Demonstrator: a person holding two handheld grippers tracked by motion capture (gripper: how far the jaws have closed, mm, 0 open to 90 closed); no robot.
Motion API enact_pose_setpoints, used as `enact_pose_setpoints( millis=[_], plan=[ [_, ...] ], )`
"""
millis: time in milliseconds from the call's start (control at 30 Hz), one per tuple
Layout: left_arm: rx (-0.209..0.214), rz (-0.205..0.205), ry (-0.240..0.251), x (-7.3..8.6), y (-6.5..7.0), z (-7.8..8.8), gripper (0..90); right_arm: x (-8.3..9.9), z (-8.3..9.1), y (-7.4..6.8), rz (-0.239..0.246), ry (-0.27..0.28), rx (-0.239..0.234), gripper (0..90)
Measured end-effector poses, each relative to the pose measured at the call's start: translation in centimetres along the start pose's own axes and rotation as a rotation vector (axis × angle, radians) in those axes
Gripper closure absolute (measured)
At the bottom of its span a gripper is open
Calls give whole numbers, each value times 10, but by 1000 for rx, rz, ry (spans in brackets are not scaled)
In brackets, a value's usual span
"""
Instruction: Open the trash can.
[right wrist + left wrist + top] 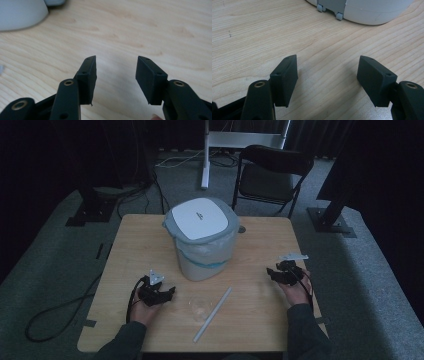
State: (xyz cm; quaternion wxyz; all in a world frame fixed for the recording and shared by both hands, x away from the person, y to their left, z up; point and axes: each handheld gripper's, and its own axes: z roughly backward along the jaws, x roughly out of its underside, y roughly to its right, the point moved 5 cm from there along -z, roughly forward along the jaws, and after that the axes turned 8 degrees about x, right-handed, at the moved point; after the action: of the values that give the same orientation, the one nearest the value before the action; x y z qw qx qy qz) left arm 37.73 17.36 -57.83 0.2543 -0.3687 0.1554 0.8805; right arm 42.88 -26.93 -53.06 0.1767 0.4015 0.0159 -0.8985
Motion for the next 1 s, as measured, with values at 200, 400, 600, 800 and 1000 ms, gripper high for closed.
enact_pose_setpoints(
  millis=[200, 400, 600, 800, 1000],
  plan=[
    [0, 1, 0, 0, 0, 0, 335, -14, 0, -2, 8, 9, -16, 506],
    [-1, 0, 0, 0, 0, 0, 333, -32, 4, -3, 10, 37, -23, 506],
    [-3, 0, -1, 0, 0, 0, 332, -51, 11, -4, 13, 66, -25, 505],
    [-2, 2, -2, 0, 0, -1, 331, -64, 12, -7, -10, 92, -52, 501],
    [-2, 2, -2, 0, 0, -1, 330, -75, 12, -10, -16, 110, -62, 501]
  ],
)
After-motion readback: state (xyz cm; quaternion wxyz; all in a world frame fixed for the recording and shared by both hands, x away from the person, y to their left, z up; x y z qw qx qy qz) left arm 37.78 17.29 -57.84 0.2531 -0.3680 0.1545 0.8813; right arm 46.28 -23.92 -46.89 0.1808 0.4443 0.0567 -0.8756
